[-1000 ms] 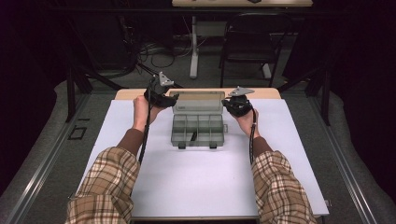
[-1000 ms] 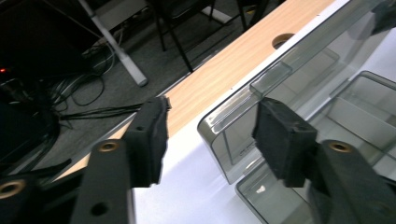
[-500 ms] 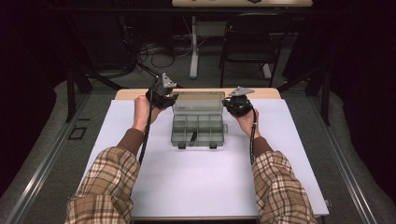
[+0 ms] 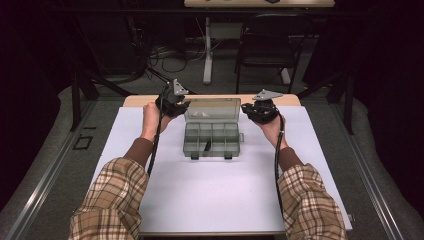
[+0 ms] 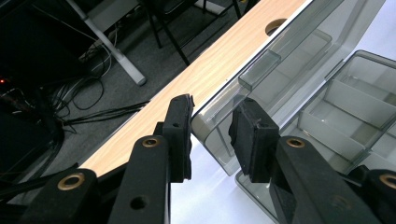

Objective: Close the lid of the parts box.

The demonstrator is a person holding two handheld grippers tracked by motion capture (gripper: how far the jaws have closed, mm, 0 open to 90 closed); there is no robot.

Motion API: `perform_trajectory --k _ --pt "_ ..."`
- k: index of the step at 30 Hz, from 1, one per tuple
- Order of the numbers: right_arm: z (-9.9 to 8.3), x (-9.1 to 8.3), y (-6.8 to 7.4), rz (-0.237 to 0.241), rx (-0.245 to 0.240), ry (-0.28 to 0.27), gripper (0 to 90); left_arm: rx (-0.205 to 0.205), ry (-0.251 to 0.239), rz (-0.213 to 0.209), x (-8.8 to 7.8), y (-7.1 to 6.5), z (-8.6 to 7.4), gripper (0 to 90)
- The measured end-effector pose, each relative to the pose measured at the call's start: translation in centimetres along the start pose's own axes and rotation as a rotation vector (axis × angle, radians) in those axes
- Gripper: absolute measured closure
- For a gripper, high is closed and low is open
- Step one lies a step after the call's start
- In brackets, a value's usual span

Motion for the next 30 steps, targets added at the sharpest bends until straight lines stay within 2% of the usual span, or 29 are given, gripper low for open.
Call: perform_trajectory --k 1,5,10,18,19,23,30 --pt "0.4 -0.8 -0.1 0.014 -0.012 0.0 68.5 0.001 0.001 0.001 0.0 0.0 0.0 67.8" --pt "1.4 -2.1 0.0 0.035 -0.035 -0.005 62.2 0.001 0.0 0.0 0.0 0.0 0.0 67.9" --pt "2.6 -2.5 0.9 0.037 -0.077 -0.006 61.5 0.0 0.0 -0.006 0.0 0.1 0.0 67.9" --pt "4.0 -1.6 1.8 0.029 -0.08 0.009 69.2 0.002 0.0 -0.011 0.0 0.1 -0.1 68.0" --pt "4.1 -1.6 2.1 0.018 -0.086 0.014 70.3 -0.013 -0.008 -0.02 -0.1 0.0 -0.2 67.8" --pt "4.0 -1.8 2.1 0.019 -0.072 0.015 74.6 -0.007 -0.007 -0.027 -0.3 -0.2 -0.3 67.5" --pt "3.4 -2.4 2.3 0.02 -0.076 0.009 75.5 -0.006 -0.009 -0.04 -0.6 -0.5 -0.6 66.9"
Point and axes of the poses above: each handheld gripper's, and its own axes: x roughly forward along the jaws, z roughly out of its top, y roughly to its left, the point moved 1 cm from there along x, roughly forward along the jaws, and after that the axes turned 15 degrees about -z, right-handed, at the moved point
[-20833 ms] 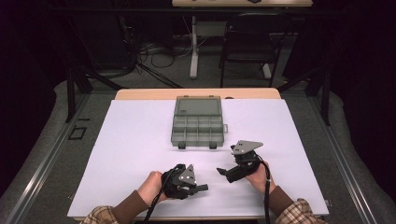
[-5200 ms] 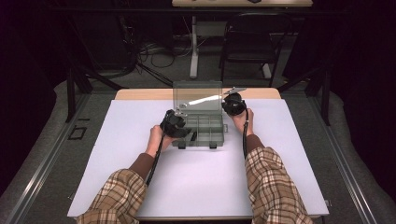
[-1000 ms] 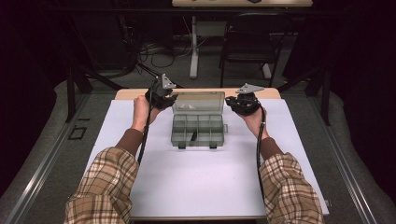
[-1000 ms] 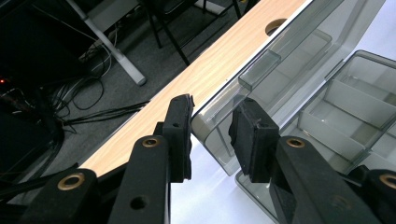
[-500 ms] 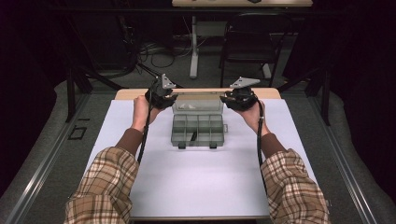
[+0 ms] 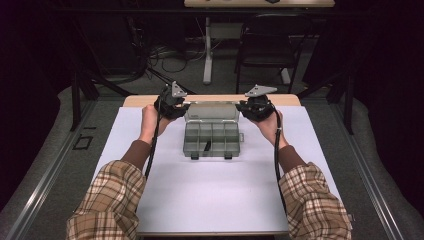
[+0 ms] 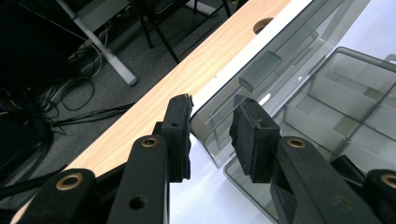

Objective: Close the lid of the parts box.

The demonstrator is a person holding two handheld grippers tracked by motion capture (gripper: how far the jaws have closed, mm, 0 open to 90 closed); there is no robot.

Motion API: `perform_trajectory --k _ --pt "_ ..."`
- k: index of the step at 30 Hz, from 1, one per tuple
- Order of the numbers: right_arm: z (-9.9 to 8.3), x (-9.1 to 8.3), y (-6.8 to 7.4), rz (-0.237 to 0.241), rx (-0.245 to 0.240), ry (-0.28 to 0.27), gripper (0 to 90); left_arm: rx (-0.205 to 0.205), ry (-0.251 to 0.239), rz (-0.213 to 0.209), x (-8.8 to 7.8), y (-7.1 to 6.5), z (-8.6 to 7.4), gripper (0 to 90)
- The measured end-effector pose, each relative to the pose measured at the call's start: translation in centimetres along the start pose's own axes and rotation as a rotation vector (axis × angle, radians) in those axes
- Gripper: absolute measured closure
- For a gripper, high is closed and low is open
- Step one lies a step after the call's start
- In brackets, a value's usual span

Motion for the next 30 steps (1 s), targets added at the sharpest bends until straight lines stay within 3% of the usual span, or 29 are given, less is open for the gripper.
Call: perform_trajectory --k 12,22,25,27,28,30 --pt "-0.7 -0.7 0.5 0.002 -0.025 -0.007 75.5 -0.007 -0.013 -0.033 -0.7 -1.1 -1.0 65.3" --pt "-1.2 -1.4 0.9 0.004 -0.055 -0.017 75.7 -0.037 -0.031 -0.056 -0.8 -1.7 -1.8 62.9" --pt "-1.4 -1.5 1.0 0.005 -0.062 -0.014 76.0 -0.047 -0.015 -0.067 -0.8 -1.7 -2.0 56.8" --pt "-1.5 -1.5 1.0 0.005 -0.063 -0.014 75.9 -0.053 -0.02 -0.072 -0.9 -1.7 -2.0 53.1" --pt "-1.4 -1.5 1.1 0.004 -0.067 -0.013 75.9 -0.067 -0.04 -0.096 -1.3 -1.7 -1.9 51.1" --pt "-1.4 -1.5 1.1 0.003 -0.071 -0.013 75.8 -0.068 -0.038 -0.094 -1.6 -1.8 -1.8 44.8"
Point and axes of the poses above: each handheld gripper's, and its own axes: x roughly forward along the jaws, z roughly out of its top, y roughly to its left, the point moved 1 cm from there along x, roughly forward along the jaws, and after that the axes turned 15 degrees about -z, right-handed, at the moved point
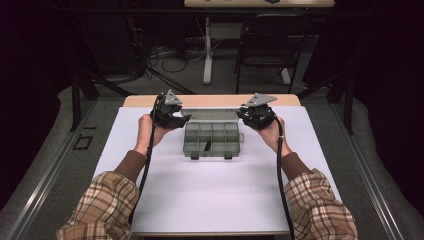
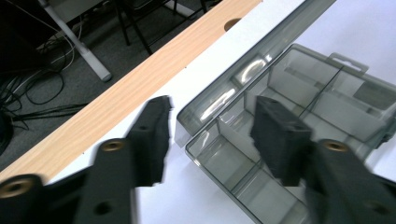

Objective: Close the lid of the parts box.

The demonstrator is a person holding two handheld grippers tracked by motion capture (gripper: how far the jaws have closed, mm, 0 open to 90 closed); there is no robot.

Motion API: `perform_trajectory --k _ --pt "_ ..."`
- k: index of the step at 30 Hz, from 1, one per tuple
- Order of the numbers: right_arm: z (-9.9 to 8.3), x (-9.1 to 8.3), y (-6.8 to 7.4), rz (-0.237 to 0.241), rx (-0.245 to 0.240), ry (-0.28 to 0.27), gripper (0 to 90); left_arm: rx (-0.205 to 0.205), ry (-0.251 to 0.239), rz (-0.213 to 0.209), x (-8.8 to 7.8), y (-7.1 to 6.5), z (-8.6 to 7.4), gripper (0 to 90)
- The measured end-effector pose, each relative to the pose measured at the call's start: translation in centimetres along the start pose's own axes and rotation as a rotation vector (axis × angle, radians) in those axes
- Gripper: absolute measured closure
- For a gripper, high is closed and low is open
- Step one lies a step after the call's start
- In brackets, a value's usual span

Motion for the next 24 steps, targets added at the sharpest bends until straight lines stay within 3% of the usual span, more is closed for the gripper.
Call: perform_trajectory --k 2,3,7,10,13,22,24 --pt "0.0 0.0 0.0 -0.002 -0.005 -0.002 75.8 -0.007 -0.022 -0.024 -0.8 -0.2 0.3 46.0" --pt "0.0 0.0 0.0 -0.001 -0.005 -0.002 75.7 -0.012 -0.038 -0.042 -1.0 -0.2 0.4 51.3" --pt "-0.1 0.0 0.1 -0.004 -0.007 -0.005 75.4 -0.034 -0.065 -0.041 -1.6 0.1 0.8 67.6" --pt "-0.1 0.0 0.2 -0.003 -0.009 -0.001 75.2 -0.044 -0.077 -0.002 -1.7 0.6 1.3 77.5" --pt "-0.2 -0.1 0.2 0.001 -0.013 -0.004 74.6 -0.043 -0.035 0.039 -0.9 0.8 1.4 84.9" --pt "-0.5 -0.4 0.4 0.017 -0.005 -0.005 71.1 -0.051 -0.01 0.014 -0.2 0.9 1.4 85.6" --pt "-0.4 -0.7 0.5 0.033 0.003 -0.009 62.7 -0.058 -0.012 0.006 -0.2 0.8 1.3 85.5"
Point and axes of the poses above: each handheld gripper's, and its own axes: x roughly forward along the jaws, z roughly out of its top, y roughly to its left, the point moved 1 cm from there along x, roughly forward along the jaws, and after that the axes turned 15 degrees about -z, right-handed, at the moved point
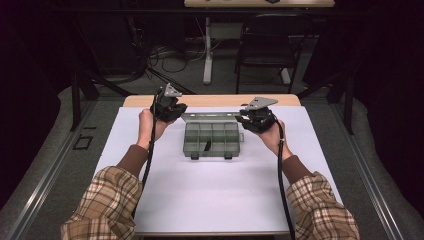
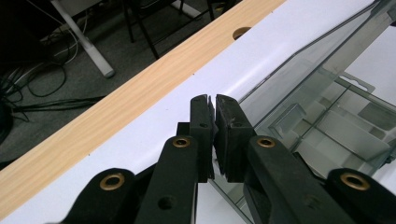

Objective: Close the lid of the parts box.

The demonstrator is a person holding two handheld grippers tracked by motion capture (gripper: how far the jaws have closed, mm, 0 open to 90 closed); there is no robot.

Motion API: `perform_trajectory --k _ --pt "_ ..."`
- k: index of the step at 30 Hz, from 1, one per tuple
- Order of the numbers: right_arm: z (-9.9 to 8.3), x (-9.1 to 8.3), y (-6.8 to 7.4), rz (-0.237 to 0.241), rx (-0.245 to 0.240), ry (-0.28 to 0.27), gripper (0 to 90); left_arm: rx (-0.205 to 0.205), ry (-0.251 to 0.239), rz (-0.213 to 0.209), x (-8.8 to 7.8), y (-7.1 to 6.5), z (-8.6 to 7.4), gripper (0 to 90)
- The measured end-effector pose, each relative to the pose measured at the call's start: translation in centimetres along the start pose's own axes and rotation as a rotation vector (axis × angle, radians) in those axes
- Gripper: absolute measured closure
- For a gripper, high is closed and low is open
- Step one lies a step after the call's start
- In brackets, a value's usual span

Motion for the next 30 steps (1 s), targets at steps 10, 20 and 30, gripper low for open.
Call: perform_trajectory --k 10,20,30 --pt "0.7 -1.4 0.6 0.118 0.035 -0.013 35.0 0.019 0.017 -0.047 0.0 -0.7 -1.0 86.2" --pt "0.1 -1.9 2.5 0.157 -0.021 0.001 76.3 0.009 0.0 -0.115 0.3 -1.9 -4.0 87.6" --pt "-1.6 -1.4 3.0 0.148 -0.025 0.024 89.9 0.014 -0.003 -0.107 1.1 -3.0 -6.6 86.8"
Point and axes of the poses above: each handheld gripper's, and its own axes: x roughly forward along the jaws, z roughly out of its top, y roughly to its left, the point moved 1 cm from there along x, roughly forward along the jaws, and after that the axes turned 15 degrees about -z, right-handed, at the moved point
